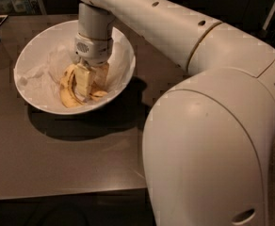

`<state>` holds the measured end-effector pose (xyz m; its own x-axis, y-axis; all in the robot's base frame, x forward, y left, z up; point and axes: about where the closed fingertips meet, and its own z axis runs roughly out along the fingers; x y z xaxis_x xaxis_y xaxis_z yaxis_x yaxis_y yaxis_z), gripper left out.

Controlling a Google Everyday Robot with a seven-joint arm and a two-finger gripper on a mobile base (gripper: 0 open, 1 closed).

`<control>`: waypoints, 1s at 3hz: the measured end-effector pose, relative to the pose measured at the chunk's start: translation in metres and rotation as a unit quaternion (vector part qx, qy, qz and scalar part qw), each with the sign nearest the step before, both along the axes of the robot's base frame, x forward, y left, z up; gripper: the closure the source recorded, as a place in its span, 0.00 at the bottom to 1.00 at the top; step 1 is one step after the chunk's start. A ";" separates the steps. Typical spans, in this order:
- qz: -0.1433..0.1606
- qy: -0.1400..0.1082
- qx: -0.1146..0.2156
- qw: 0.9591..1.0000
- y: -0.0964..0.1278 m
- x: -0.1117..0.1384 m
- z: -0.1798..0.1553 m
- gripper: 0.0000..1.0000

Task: Pick banana from white bowl

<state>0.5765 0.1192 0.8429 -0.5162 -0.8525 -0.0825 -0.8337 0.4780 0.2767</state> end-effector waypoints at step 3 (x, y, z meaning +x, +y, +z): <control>0.001 -0.017 0.034 0.999 0.012 0.008 0.002 1.00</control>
Offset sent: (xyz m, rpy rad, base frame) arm 0.0042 0.0052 -0.0013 0.0158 -0.0138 -0.0054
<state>0.5846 0.1316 0.8446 -0.5101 -0.8453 -0.1590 -0.8444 0.4569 0.2797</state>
